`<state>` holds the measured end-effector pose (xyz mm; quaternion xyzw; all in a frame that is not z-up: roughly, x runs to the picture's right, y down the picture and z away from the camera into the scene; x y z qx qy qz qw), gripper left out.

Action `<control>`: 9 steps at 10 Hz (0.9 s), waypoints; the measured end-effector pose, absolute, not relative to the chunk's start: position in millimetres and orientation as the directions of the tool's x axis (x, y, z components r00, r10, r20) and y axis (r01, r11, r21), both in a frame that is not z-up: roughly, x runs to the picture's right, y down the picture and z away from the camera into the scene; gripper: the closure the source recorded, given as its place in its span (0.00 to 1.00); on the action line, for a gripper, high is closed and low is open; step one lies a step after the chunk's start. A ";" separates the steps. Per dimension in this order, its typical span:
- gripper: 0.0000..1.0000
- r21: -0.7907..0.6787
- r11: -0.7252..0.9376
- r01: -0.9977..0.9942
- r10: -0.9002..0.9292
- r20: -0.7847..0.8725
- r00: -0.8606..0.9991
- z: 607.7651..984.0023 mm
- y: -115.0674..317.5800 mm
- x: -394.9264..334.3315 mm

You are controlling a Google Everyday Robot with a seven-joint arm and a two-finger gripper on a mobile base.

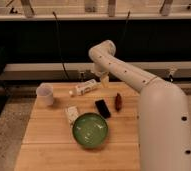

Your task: Place the bottle in the ceramic bowl

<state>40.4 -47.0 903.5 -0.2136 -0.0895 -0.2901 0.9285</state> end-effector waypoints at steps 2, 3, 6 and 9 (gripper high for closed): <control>0.20 -0.351 0.737 0.578 -0.493 0.305 0.814 911.7 -39.8 35.6; 0.20 -0.351 0.735 0.580 -0.491 0.314 0.812 914.5 -37.4 32.2; 0.20 -0.360 0.723 0.590 -0.488 0.339 0.804 924.1 -27.5 22.9; 0.20 -0.371 0.712 0.596 -0.481 0.361 0.799 933.6 -17.1 15.8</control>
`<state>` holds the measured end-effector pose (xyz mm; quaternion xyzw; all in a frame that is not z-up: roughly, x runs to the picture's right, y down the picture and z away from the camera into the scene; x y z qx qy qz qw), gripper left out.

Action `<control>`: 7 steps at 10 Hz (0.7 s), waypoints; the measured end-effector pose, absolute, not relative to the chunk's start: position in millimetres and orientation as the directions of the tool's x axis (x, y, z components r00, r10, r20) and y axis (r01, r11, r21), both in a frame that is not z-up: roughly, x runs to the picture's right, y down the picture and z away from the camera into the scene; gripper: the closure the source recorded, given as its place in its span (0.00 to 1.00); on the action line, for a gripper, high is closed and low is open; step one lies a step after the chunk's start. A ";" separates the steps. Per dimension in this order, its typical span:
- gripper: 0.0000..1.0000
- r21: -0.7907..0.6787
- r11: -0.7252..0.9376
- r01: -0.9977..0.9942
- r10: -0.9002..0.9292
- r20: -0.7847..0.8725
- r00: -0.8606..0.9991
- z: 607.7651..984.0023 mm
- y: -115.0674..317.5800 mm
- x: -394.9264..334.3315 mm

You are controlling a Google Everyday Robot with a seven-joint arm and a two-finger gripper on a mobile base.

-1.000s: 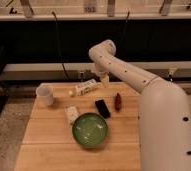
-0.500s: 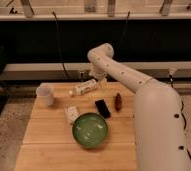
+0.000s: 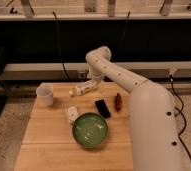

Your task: Place the bottle in the ceramic bowl

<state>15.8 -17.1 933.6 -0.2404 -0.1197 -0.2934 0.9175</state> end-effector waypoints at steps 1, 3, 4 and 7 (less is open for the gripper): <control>0.20 -0.375 0.709 0.598 -0.480 0.366 0.797 935.6 -14.2 14.1; 0.20 -0.384 0.702 0.600 -0.475 0.376 0.796 942.6 -6.6 11.2; 0.20 -0.387 0.698 0.603 -0.473 0.383 0.793 946.2 -3.0 6.7; 0.20 -0.396 0.690 0.606 -0.471 0.390 0.791 952.5 3.9 5.5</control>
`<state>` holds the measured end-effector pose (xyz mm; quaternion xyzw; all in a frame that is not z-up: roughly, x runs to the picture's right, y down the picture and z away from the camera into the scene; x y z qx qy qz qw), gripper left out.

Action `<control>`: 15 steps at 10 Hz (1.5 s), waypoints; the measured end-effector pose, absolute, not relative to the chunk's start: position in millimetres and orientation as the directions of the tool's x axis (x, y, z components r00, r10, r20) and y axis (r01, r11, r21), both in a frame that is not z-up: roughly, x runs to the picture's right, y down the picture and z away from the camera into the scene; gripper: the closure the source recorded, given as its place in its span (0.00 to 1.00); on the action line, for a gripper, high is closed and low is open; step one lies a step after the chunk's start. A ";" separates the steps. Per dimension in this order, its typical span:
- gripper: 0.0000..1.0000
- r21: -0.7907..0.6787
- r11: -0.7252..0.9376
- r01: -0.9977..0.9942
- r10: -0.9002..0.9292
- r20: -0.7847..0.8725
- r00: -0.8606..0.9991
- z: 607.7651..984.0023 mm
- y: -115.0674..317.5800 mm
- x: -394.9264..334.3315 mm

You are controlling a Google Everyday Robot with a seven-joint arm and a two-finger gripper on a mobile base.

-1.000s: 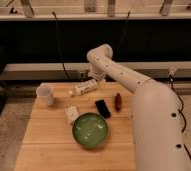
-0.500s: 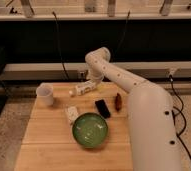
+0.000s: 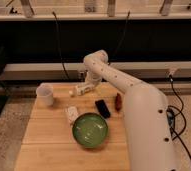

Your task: Place the bottle in the ceramic bowl

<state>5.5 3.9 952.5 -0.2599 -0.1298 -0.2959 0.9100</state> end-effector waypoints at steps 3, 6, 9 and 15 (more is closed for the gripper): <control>0.20 -0.398 0.681 0.615 -0.473 0.401 0.784 959.1 10.1 -1.1; 0.20 -0.400 0.675 0.620 -0.476 0.405 0.780 965.8 15.1 -1.7; 0.20 -0.396 0.671 0.627 -0.481 0.411 0.774 969.0 17.5 -3.9; 0.20 -0.396 0.655 0.644 -0.492 0.424 0.760 974.7 21.8 -4.3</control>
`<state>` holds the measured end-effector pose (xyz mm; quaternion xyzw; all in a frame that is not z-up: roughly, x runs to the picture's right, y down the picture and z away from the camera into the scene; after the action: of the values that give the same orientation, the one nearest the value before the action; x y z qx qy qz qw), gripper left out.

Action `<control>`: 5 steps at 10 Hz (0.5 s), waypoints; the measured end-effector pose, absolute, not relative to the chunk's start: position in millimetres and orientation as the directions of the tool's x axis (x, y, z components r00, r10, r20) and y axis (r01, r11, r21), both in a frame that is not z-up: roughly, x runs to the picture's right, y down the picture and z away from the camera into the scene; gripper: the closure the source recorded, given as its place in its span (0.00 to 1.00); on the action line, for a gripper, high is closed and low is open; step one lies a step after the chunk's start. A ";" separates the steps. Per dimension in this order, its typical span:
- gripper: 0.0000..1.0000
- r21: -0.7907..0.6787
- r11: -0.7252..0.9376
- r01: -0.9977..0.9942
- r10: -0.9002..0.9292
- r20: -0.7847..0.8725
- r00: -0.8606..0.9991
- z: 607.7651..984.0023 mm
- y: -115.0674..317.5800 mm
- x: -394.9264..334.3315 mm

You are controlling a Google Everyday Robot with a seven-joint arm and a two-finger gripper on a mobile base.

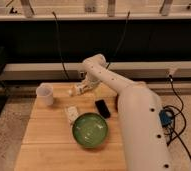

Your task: Place the bottle in the ceramic bowl

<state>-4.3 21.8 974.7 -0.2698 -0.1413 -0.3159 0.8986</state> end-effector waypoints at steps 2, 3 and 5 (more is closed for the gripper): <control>0.20 -0.392 0.657 0.643 -0.487 0.430 0.760 973.8 18.7 -4.7; 0.20 -0.394 0.654 0.645 -0.490 0.429 0.759 974.0 20.2 -4.2; 0.20 -0.395 0.654 0.645 -0.489 0.429 0.759 973.8 20.2 -3.7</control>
<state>-3.7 20.2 973.8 -0.2704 -0.1440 -0.3157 0.8981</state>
